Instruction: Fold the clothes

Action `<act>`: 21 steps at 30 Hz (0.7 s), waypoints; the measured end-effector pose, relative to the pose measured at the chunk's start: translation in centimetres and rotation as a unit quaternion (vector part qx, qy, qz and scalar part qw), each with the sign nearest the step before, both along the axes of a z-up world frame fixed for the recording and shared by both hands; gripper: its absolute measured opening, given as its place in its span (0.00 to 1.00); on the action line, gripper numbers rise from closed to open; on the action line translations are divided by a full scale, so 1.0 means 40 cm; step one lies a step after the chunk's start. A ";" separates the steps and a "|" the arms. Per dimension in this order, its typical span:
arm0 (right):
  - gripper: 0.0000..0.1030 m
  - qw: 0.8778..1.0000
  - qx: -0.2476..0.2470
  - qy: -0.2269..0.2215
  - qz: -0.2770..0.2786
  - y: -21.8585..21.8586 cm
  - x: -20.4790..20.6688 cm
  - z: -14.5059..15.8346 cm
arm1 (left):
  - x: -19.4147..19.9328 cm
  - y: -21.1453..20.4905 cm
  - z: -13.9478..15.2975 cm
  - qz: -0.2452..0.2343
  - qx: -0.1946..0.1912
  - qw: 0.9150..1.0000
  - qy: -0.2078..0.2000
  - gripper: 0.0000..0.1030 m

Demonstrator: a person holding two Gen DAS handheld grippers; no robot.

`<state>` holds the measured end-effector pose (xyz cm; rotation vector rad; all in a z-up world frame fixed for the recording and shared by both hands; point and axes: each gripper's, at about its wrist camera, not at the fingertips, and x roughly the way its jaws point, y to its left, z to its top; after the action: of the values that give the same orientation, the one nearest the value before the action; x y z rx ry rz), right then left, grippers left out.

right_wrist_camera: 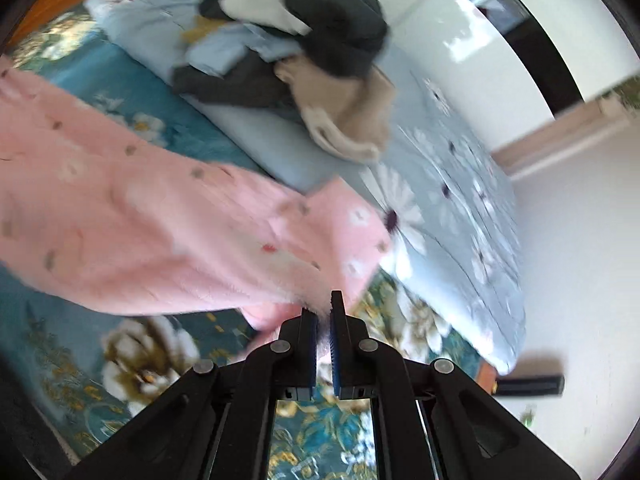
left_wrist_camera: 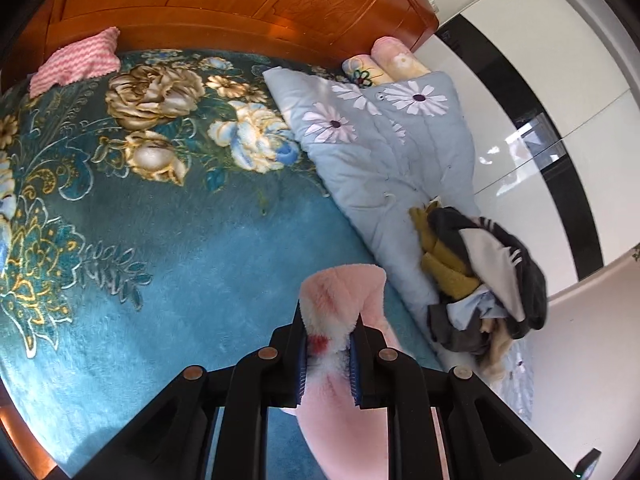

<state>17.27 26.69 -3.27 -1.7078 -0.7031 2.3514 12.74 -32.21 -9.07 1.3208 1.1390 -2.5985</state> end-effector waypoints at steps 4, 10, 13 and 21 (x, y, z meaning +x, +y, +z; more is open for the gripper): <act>0.05 0.995 0.013 -0.087 -0.040 0.089 0.073 -0.135 | 0.039 -0.015 -0.106 0.012 0.012 0.998 -0.052 0.17; 0.05 0.993 0.001 -0.113 -0.036 0.072 0.100 -0.197 | 0.126 -0.010 -0.218 0.024 0.022 0.994 -0.108 0.17; 0.05 0.997 -0.002 -0.075 -0.026 0.052 0.049 -0.140 | 0.150 -0.029 -0.211 0.045 0.027 0.993 -0.102 0.17; 0.06 0.998 0.025 -0.061 -0.007 0.018 -0.238 -0.238 | 0.156 -0.040 -0.254 0.060 0.029 0.991 -0.120 0.17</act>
<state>7.74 27.41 -12.81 -1.8405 -0.7611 2.2155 19.00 -33.80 -19.21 1.4773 1.2188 -2.2675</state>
